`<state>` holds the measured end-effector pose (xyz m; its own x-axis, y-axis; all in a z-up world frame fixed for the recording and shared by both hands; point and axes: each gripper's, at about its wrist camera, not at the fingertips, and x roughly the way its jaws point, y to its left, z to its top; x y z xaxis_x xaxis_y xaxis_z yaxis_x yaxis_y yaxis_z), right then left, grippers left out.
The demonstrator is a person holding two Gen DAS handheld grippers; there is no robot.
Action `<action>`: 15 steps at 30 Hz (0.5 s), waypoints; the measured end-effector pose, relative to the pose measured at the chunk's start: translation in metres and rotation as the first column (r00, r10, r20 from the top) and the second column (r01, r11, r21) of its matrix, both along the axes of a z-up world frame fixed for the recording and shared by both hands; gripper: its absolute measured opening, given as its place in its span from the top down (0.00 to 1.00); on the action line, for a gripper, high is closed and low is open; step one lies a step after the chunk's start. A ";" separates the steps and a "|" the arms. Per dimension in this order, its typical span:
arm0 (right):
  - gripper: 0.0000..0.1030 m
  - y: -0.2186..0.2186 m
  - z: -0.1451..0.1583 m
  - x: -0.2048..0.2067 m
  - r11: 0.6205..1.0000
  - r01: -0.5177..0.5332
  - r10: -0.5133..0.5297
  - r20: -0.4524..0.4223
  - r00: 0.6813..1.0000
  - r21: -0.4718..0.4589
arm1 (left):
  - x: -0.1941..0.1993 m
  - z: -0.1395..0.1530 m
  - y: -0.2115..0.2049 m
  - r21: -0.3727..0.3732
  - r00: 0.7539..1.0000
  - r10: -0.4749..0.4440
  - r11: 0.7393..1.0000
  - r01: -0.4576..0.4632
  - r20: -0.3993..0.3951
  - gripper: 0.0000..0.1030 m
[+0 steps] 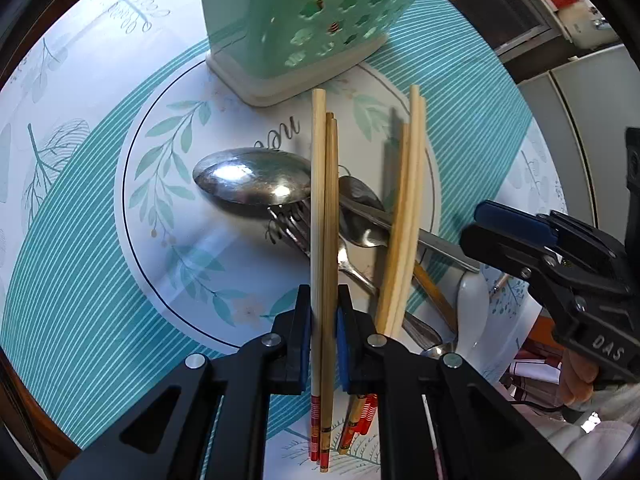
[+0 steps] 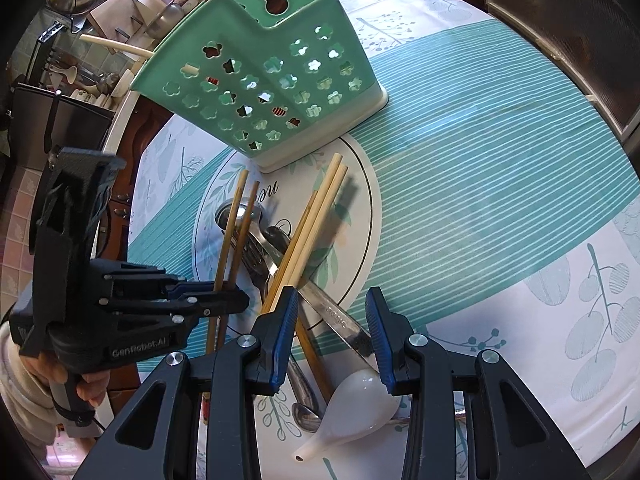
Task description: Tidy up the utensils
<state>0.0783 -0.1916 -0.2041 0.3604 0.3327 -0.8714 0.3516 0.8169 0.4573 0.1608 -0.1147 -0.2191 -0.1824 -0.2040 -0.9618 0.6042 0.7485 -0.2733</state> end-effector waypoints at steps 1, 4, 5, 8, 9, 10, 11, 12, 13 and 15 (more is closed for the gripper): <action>0.65 -0.001 -0.001 0.001 1.000 0.001 -0.001 0.002 1.000 0.006 | -0.002 0.002 -0.001 -0.013 1.000 0.000 1.000 0.000 0.008 0.92; 0.65 -0.004 -0.003 0.007 1.000 0.001 -0.002 0.009 1.000 0.023 | -0.005 0.009 0.000 -0.031 0.999 0.005 1.000 -0.004 0.034 0.92; 0.65 -0.006 -0.003 0.009 1.000 0.002 -0.002 0.011 1.000 0.030 | -0.006 0.012 -0.001 -0.041 0.999 0.005 0.999 -0.003 0.044 0.92; 0.65 -0.009 -0.007 0.016 0.998 0.005 -0.006 0.020 1.000 0.057 | -0.010 0.016 0.000 -0.055 0.998 0.013 0.998 -0.010 0.060 0.92; 0.65 -0.010 -0.009 0.019 0.998 0.005 -0.007 0.023 1.000 0.067 | -0.010 0.017 0.000 -0.057 0.998 0.017 0.998 -0.013 0.063 0.92; 0.65 -0.011 -0.010 0.021 0.997 0.006 -0.008 0.025 1.000 0.076 | -0.010 0.018 0.003 -0.059 0.998 0.020 0.998 -0.016 0.064 0.92; 0.65 -0.012 -0.012 0.024 0.997 0.007 -0.009 0.027 1.000 0.082 | -0.010 0.019 0.004 -0.061 0.997 0.022 0.998 -0.018 0.067 0.92; 0.65 -0.012 -0.013 0.028 0.996 0.008 -0.010 0.026 1.000 0.084 | -0.011 0.020 0.006 -0.065 0.997 0.026 0.998 -0.021 0.070 0.92; 0.65 -0.013 -0.014 0.031 0.996 0.009 -0.011 0.025 1.000 0.085 | -0.011 0.020 0.008 -0.070 0.997 0.030 0.997 -0.025 0.072 0.92; 0.65 -0.013 -0.016 0.035 0.996 0.009 -0.011 0.027 1.000 0.090 | -0.009 0.024 0.018 -0.081 0.997 0.036 0.996 -0.030 0.074 0.92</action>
